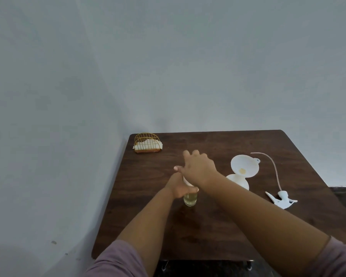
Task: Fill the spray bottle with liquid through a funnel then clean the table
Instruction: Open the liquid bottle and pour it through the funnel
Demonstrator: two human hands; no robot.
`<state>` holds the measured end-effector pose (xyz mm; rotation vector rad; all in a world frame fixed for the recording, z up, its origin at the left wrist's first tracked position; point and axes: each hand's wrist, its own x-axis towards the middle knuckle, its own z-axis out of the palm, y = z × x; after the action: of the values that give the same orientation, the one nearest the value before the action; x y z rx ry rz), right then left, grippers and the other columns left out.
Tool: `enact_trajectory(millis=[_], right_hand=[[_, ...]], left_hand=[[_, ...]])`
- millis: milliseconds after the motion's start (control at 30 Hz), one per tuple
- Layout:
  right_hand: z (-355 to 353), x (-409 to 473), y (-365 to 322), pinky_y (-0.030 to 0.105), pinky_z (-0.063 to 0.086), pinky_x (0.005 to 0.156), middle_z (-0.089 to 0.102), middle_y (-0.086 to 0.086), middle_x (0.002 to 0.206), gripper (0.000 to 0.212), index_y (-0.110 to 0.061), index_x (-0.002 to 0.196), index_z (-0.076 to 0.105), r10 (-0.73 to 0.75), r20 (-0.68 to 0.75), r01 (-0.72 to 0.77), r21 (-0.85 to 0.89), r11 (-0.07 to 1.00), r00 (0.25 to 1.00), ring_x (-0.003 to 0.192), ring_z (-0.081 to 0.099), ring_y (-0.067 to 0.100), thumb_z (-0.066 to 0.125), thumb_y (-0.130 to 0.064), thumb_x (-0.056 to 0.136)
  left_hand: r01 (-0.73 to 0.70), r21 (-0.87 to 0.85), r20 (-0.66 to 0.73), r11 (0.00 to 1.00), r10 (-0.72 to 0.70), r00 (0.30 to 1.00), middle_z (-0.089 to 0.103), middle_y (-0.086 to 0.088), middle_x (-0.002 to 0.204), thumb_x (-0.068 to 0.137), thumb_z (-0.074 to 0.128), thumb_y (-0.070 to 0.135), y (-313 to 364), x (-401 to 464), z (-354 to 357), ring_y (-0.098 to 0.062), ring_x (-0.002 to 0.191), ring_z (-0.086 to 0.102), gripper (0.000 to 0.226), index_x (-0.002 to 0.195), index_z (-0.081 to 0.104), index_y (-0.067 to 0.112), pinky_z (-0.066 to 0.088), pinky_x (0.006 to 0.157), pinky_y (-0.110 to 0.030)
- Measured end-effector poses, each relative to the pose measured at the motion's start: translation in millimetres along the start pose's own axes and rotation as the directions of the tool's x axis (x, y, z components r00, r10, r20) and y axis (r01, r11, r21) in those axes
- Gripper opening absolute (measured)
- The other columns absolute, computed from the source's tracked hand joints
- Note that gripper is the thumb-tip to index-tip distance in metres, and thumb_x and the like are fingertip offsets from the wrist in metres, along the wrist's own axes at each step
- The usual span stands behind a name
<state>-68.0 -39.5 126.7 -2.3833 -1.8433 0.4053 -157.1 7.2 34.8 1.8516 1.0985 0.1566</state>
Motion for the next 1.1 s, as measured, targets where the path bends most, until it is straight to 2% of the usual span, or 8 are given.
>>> enact_trajectory(millis=[100,200,300,367,500,700,900,1100], right_hand=[[3.9,-3.3,-2.2,0.036,0.046,0.076,0.053,0.012,0.118,0.028,-0.014,0.123,0.045,-0.04,0.16,0.065,-0.157,0.985,0.986,0.104,0.055,0.03,0.043,-0.028,0.098],[-5.3,-3.2,-6.2,0.053,0.039,0.103,0.031,0.013,0.134,0.057,-0.022,0.133,0.04,-0.115,0.371,0.257,-0.363,0.896,0.922,0.126,0.034,0.038,0.062,-0.004,0.084],[-5.8,-6.2,-7.2,0.061,0.017,0.114,0.016,0.015,0.15,0.068,-0.024,0.139,0.03,-0.239,0.205,0.302,-0.378,0.875,0.949,0.14,0.014,0.045,0.065,-0.01,0.083],[-6.0,-5.9,-6.3,0.052,0.035,0.104,0.031,0.013,0.143,0.048,-0.021,0.134,0.033,-0.306,0.042,0.303,-0.31,0.901,0.951,0.131,0.033,0.038,0.056,-0.026,0.092],[0.7,-4.6,-1.2,0.033,0.045,0.071,0.056,0.008,0.108,0.038,-0.014,0.118,0.048,-0.145,-0.055,0.136,-0.143,0.98,0.988,0.092,0.056,0.024,0.039,-0.044,0.098],[-11.5,-3.1,0.5,0.043,0.04,0.092,0.035,0.005,0.129,0.052,-0.027,0.124,0.048,-0.254,0.325,0.351,-0.291,0.89,0.911,0.118,0.036,0.029,0.066,-0.006,0.08],[-3.0,2.3,0.2,0.043,0.045,0.086,0.043,0.007,0.124,0.048,-0.02,0.124,0.042,-0.137,0.016,0.138,-0.117,0.984,0.99,0.113,0.046,0.03,0.056,-0.05,0.089],[-15.2,3.0,2.7,0.035,0.049,0.086,0.032,0.001,0.116,0.06,-0.027,0.123,0.048,-0.221,0.363,0.286,-0.134,0.949,0.905,0.109,0.037,0.023,0.069,0.003,0.074]], left_hand=[[-0.063,0.095,-0.008,0.994,0.064,0.998,0.062,-0.013,0.121,0.089,0.064,0.003,8.9,-4.2,1.7,-0.026,0.114,0.059,0.041,0.129,0.056,0.003,0.049,0.093,-0.034],[-0.155,0.039,-0.049,0.987,0.157,0.986,0.056,-0.013,0.128,0.1,0.043,0.001,21.1,-12.6,-2.3,-0.019,0.104,0.061,0.027,0.125,0.052,0.008,0.054,0.075,-0.027],[-0.117,0.044,-0.022,0.992,0.118,0.993,0.046,-0.014,0.144,0.09,0.062,-0.004,20.3,-12.1,1.7,-0.025,0.131,0.049,0.058,0.142,0.037,0.003,0.044,0.069,-0.002],[-0.077,-0.039,-0.07,0.996,0.074,0.995,0.046,-0.012,0.145,0.086,0.068,-0.002,15.3,-4.9,1.8,-0.025,0.135,0.044,0.068,0.145,0.034,0.001,0.04,0.073,0.003],[-0.045,0.145,-0.008,0.988,0.046,0.999,0.061,-0.014,0.127,0.086,0.069,0.008,12.1,-5.3,2.2,-0.028,0.119,0.056,0.048,0.132,0.055,0.007,0.047,0.1,-0.035],[-0.005,-0.032,0.011,0.999,0.005,1.0,0.05,-0.01,0.142,0.082,0.076,0.013,13.2,-5.2,-1.5,-0.027,0.13,0.049,0.068,0.14,0.043,0.004,0.044,0.103,-0.031],[0.009,-0.012,-0.019,1.0,-0.009,1.0,0.066,0.005,0.116,0.068,0.082,0.03,-1.0,2.1,2.3,-0.012,0.106,0.062,0.06,0.123,0.061,0.019,0.051,0.099,-0.039],[0.01,-0.003,-0.019,1.0,-0.01,1.0,0.064,0.0,0.122,0.063,0.081,0.04,0.1,3.3,2.7,-0.018,0.114,0.06,0.073,0.128,0.057,0.016,0.049,0.1,-0.038]])
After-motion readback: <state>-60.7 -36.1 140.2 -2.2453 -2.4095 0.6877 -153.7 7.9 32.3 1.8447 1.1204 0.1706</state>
